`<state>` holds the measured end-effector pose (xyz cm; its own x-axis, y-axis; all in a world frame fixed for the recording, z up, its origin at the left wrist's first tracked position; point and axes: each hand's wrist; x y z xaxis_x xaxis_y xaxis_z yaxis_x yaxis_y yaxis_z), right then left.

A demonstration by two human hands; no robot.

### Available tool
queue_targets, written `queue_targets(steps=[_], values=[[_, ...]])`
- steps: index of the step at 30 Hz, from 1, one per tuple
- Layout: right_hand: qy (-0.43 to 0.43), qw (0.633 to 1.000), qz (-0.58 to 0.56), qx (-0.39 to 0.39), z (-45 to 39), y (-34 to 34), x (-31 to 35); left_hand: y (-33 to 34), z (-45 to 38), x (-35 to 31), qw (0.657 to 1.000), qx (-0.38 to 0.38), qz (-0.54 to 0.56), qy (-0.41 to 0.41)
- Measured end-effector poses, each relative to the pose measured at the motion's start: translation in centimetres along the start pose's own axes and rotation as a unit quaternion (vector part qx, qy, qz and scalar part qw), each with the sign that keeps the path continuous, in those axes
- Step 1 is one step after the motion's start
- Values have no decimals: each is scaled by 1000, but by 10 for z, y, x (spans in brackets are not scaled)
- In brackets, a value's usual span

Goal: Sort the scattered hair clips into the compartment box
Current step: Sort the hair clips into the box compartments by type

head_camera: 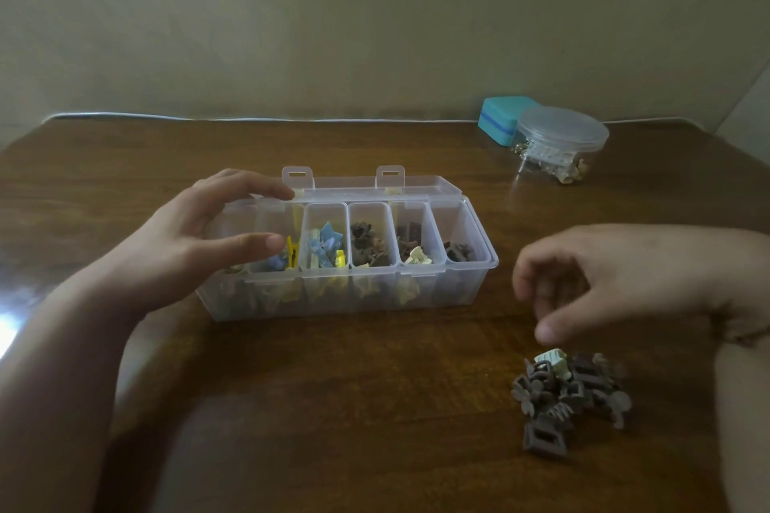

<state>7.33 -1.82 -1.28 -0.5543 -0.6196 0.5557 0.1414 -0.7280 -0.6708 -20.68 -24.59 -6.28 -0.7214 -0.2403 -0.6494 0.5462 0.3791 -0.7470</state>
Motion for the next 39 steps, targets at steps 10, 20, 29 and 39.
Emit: queue_targets(steps=[10,20,29,39], values=[[39,997,44,51,-7,13,14,0,-1,1,1000,0,-3,-4],[-59,985,-3,-160,-2,-11,-9,1,-1,1,1000,-10,-9,4],[-249,862,-128,-422,-39,18,14,1,0,2,1000,0,-2,0],[-122,864,-82,-482,-23,-12,-15,0,-1,3,1000,-2,2,4]])
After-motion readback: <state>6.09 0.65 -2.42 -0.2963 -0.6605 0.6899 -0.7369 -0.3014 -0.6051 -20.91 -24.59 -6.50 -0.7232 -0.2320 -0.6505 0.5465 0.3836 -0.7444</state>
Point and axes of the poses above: each hand's wrist, its own z-axis away from the middle knuckle, its own y-axis out of the palm, x = y × z, and after that the axes turned 12 degrees about -z, right-handed
